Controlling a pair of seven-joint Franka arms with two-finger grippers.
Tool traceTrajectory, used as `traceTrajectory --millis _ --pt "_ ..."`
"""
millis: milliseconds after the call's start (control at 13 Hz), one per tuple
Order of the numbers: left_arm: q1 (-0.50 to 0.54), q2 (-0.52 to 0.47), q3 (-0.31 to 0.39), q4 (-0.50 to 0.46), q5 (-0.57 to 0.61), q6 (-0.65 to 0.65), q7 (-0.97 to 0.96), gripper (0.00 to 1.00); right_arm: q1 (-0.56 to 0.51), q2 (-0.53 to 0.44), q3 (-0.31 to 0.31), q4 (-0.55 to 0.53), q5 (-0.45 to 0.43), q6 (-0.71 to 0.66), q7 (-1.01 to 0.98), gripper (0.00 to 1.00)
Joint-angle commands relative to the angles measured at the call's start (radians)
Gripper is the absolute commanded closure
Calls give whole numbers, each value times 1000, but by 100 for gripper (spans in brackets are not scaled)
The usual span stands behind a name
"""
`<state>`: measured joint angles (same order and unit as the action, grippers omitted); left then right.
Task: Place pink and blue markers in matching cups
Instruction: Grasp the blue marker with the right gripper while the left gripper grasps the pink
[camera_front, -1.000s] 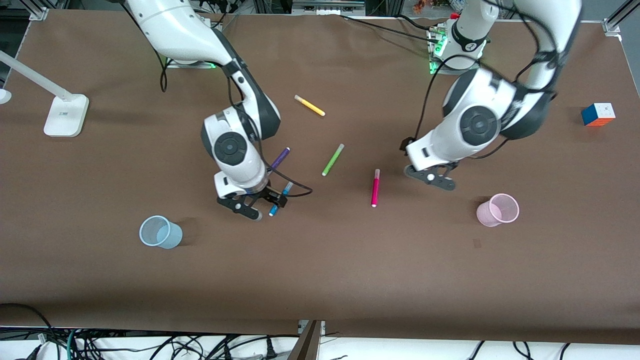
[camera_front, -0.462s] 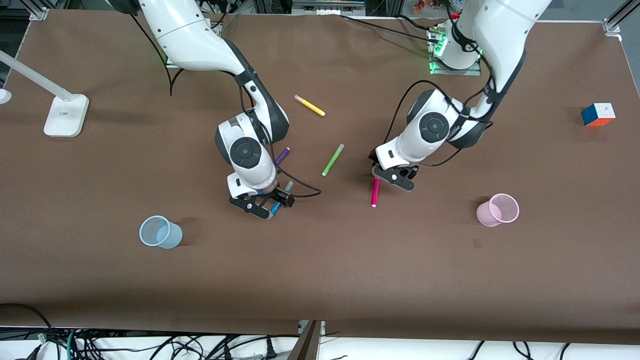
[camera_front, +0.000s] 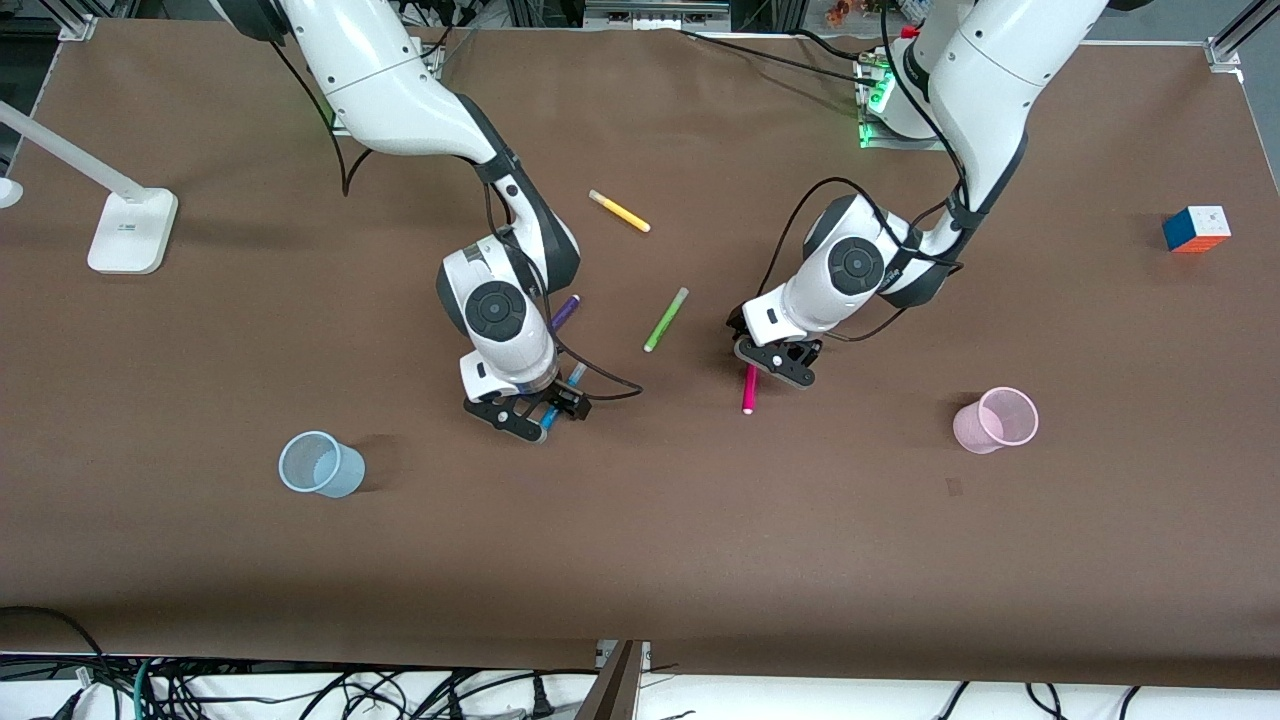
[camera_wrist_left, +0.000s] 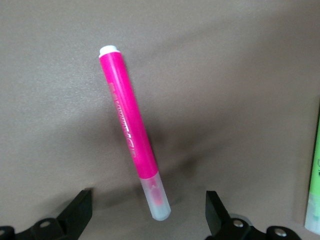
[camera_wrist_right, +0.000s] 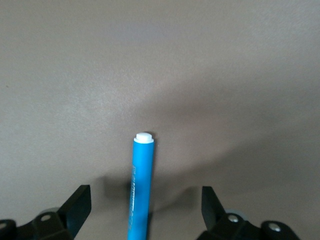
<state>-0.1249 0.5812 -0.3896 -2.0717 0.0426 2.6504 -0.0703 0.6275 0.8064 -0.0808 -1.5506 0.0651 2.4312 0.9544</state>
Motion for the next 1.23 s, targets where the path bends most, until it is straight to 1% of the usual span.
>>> traceTrajectory --millis 0,77,154,231,308,385,615,692,769,846,923,1077,1154 --pt "-10 -8 8 5 77 -1 -2 44 14 14 -8 20 10 14 12 16" --pt "-10 -8 8 5 107 -1 -5 71 14 16 -8 20 9 26 12 26" --pt "-9 -8 6 5 114 -1 -5 85 23 16 -8 20 5 32 7 44" --pt "-9 -8 8 5 115 -1 -3 96 24 16 -8 20 5 32 0 68" --pt "-10 -8 8 5 117 -3 -3 100 23 14 -8 20 5 31 -8 85" --pt "-10 -8 8 5 118 -12 1 100 23 14 -8 20 2 31 -9 100" --pt "-7 -17 8 8 118 -62 1 100 18 13 -8 20 1 31 -22 100" --pt "-3 -32 6 19 118 -108 1 100 14 8 -8 20 5 28 -37 100" --pt "5 -52 6 36 118 -181 4 100 8 2 -10 20 5 20 -57 100" --pt "7 -70 8 63 118 -272 6 100 -6 -9 -11 21 8 -1 -81 100" --pt "7 -81 8 108 118 -388 7 100 -29 -41 -11 24 10 -58 -107 100" --pt "8 -74 12 252 118 -676 10 100 -84 -93 -10 59 15 -206 -187 100" --pt "20 -55 15 336 120 -822 44 100 -116 -125 -10 72 47 -280 -242 100"
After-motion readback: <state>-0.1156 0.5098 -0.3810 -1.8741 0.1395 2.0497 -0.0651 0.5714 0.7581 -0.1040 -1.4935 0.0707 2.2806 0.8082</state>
